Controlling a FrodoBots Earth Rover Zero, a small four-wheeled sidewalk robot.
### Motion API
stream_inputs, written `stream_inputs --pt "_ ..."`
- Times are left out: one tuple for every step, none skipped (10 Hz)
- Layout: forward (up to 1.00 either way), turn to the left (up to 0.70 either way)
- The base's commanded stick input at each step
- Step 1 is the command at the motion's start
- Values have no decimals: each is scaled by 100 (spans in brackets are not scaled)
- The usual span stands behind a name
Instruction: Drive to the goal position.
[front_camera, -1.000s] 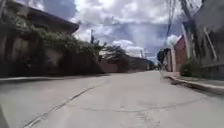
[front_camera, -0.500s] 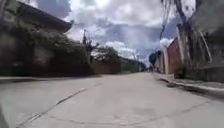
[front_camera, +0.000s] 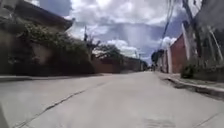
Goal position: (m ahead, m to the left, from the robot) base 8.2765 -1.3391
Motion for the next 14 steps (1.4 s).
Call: stream_inputs --pt "70 0" --pt "70 0" --pt "70 0" --pt "70 0" --pt "70 0" --pt "70 0" --pt "70 0" --pt "70 0" --pt "70 0" --pt "70 0" --pt "70 0" --pt "70 0" --pt "70 0" --pt "70 -35"
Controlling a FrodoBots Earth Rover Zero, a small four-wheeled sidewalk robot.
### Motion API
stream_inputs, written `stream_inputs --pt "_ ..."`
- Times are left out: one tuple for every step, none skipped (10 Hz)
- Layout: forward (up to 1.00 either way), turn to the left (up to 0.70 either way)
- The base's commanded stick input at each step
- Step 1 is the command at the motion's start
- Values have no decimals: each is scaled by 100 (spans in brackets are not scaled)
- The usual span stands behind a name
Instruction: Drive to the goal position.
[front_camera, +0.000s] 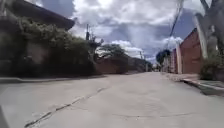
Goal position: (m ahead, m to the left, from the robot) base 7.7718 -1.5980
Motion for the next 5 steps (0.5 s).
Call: stream_inputs --pt "70 -35" --pt "70 -35" --pt "70 -35" --pt "70 -35" --pt "70 -35"
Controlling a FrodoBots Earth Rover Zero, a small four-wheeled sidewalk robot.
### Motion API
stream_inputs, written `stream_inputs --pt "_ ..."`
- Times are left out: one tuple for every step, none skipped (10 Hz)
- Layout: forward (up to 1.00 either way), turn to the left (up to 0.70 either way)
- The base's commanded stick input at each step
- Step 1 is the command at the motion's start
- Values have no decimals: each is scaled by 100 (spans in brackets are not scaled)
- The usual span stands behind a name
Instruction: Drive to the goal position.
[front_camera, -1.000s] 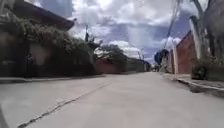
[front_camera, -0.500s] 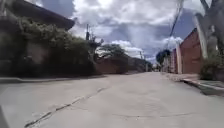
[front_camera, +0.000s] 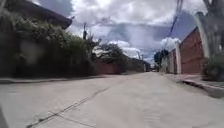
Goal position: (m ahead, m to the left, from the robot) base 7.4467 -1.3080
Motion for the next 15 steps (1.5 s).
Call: stream_inputs --pt "70 -35" --pt "70 -35" --pt "70 -35" --pt "70 -35" --pt "70 -35" --pt "70 -35" --pt "70 -35" --pt "70 -35" --pt "70 -28" --pt "70 -9" --pt "70 -6" --pt "70 -4" --pt "70 -4" --pt "70 -3" --pt "70 -3"
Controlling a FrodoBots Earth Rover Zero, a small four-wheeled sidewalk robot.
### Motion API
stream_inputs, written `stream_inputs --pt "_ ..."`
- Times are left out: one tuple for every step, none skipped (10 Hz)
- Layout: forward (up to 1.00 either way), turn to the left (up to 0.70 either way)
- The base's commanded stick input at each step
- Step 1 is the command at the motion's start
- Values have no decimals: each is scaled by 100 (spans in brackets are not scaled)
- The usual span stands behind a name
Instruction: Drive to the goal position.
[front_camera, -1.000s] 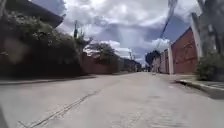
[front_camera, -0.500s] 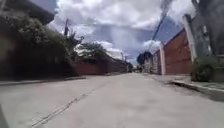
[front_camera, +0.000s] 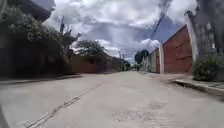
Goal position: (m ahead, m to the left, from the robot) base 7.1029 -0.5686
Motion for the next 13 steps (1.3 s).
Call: stream_inputs --pt "70 -3" --pt "70 -3" --pt "70 -7" --pt "70 -14" --pt "70 -35" --pt "70 -35" --pt "70 -35" --pt "70 -35" --pt "70 -35" --pt "70 -34" --pt "70 -27" --pt "70 -8" --pt "70 -6"
